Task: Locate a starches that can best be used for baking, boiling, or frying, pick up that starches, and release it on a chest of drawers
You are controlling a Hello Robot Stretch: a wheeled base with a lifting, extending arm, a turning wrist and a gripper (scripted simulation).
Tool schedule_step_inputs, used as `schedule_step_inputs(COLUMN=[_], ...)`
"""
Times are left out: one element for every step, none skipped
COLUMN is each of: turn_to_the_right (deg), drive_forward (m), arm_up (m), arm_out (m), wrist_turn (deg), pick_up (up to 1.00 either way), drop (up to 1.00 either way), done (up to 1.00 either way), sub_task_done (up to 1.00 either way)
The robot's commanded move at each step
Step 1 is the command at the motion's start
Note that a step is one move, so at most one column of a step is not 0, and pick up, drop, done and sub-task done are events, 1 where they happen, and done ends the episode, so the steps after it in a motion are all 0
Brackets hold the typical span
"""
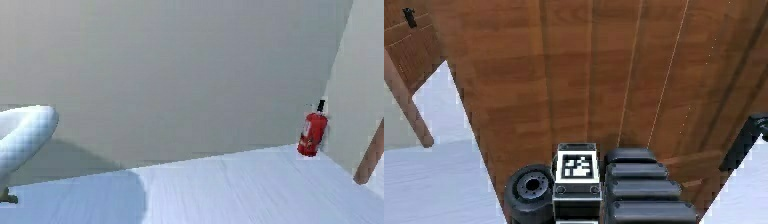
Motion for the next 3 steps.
schedule_step_inputs(turn_to_the_right=[12.0,0.0,18.0], drive_forward=[0.00,0.25,0.00], arm_up=[0.00,0.00,0.00], arm_out=[0.00,0.00,0.00], wrist_turn=[0.0,0.0,0.0], pick_up=[0.00,0.00,0.00], drop=[0.00,0.00,0.00], done=[0.00,0.00,0.00], sub_task_done=[0.00,0.00,0.00])
